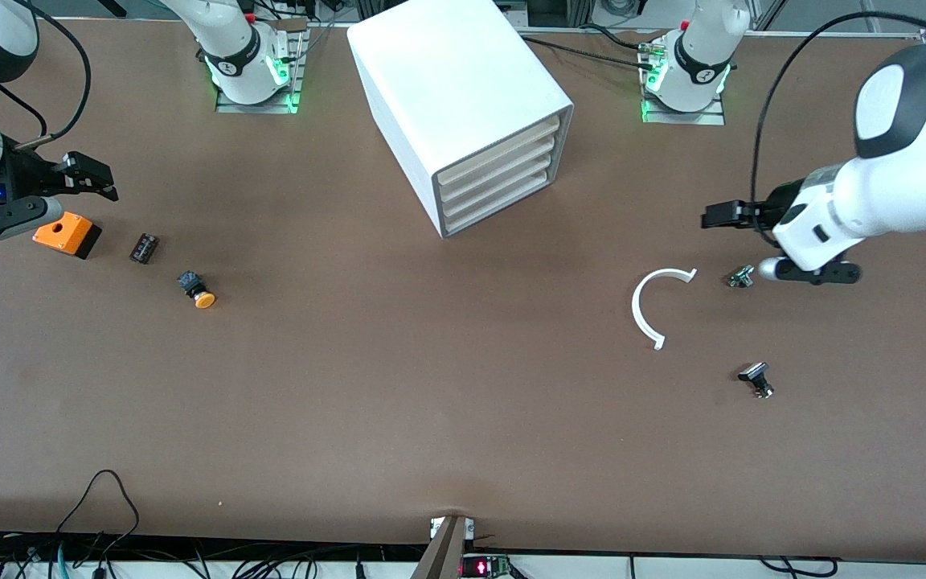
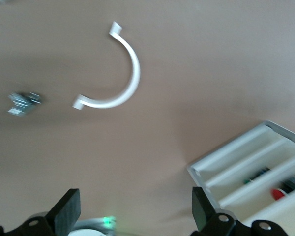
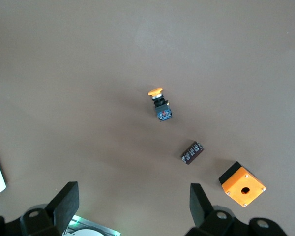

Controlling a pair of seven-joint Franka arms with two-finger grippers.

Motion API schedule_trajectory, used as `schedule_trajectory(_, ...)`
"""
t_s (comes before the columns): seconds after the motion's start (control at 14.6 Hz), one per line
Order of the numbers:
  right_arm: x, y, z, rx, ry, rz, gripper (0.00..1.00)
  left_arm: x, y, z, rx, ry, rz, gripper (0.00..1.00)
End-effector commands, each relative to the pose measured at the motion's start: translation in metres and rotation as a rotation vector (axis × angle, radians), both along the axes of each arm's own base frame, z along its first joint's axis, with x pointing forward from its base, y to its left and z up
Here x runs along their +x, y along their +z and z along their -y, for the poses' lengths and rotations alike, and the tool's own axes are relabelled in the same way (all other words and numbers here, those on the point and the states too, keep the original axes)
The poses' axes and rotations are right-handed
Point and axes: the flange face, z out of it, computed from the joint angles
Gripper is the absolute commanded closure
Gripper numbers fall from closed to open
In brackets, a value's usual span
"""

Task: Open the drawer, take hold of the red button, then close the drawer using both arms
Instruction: 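Reach the left gripper to the white cabinet's drawer front and grasp it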

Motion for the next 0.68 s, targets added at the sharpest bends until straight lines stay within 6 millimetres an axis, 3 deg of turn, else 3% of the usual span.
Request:
schedule_trajectory(0.0, 0.006, 0.012, -0.012, 0.014, 0.036, 0.015, 0.00, -0.009, -0.044, 0.015, -0.148, 0.005, -0.105, 0.00)
schedule_trajectory(0.34, 0.009, 0.014, -0.031, 0.117, 0.164, -0.028, 0.00, -0.034, -0.121, 0.081, -0.382, -0.070, -0.262, 0.00)
schedule_trajectory(0.62, 0.020, 0.021, -0.017, 0.197, 0.133, -0.074, 0.00, -0.058, -0.166, 0.141, -0.503, -0.041, -0.356, 0.00)
